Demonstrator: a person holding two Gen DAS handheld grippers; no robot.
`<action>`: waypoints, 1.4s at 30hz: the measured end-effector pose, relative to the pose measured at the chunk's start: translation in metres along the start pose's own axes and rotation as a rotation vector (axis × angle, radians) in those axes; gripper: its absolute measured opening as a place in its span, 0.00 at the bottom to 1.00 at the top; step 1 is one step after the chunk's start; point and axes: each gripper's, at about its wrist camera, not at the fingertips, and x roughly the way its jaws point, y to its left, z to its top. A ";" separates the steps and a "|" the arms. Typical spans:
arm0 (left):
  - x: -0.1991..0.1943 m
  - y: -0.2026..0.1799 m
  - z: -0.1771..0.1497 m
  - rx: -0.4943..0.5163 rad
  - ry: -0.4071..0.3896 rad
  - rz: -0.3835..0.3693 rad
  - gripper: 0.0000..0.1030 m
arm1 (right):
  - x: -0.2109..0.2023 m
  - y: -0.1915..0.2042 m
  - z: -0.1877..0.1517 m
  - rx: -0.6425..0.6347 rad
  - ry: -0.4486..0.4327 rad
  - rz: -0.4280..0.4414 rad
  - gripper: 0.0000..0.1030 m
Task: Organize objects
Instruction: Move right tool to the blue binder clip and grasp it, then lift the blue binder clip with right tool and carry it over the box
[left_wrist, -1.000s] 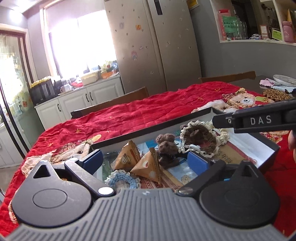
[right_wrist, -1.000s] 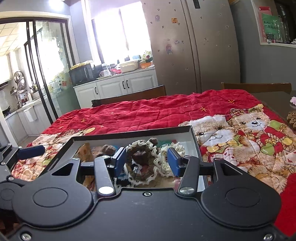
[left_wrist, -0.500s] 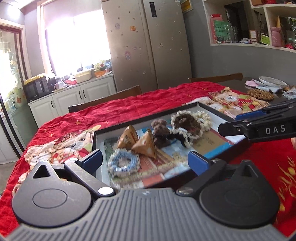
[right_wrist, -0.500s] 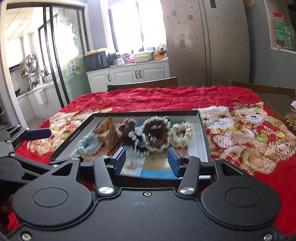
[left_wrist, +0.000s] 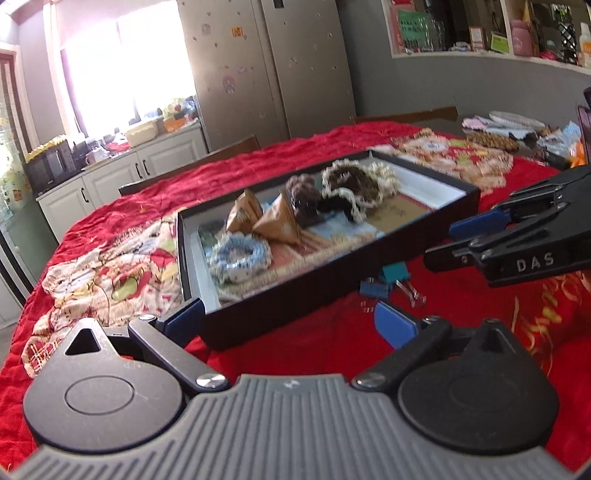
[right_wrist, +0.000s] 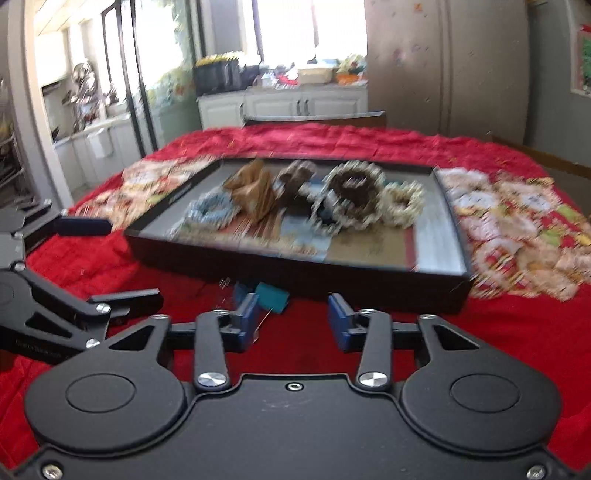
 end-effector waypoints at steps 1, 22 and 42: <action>0.002 -0.001 -0.002 0.006 0.007 -0.003 0.97 | 0.003 0.003 -0.002 -0.006 0.011 0.007 0.32; 0.042 -0.037 -0.001 0.025 0.045 -0.086 0.88 | 0.021 0.006 -0.011 -0.103 0.068 -0.069 0.08; 0.058 -0.058 0.013 -0.296 0.096 0.103 0.57 | -0.008 -0.017 -0.033 -0.075 0.021 -0.057 0.09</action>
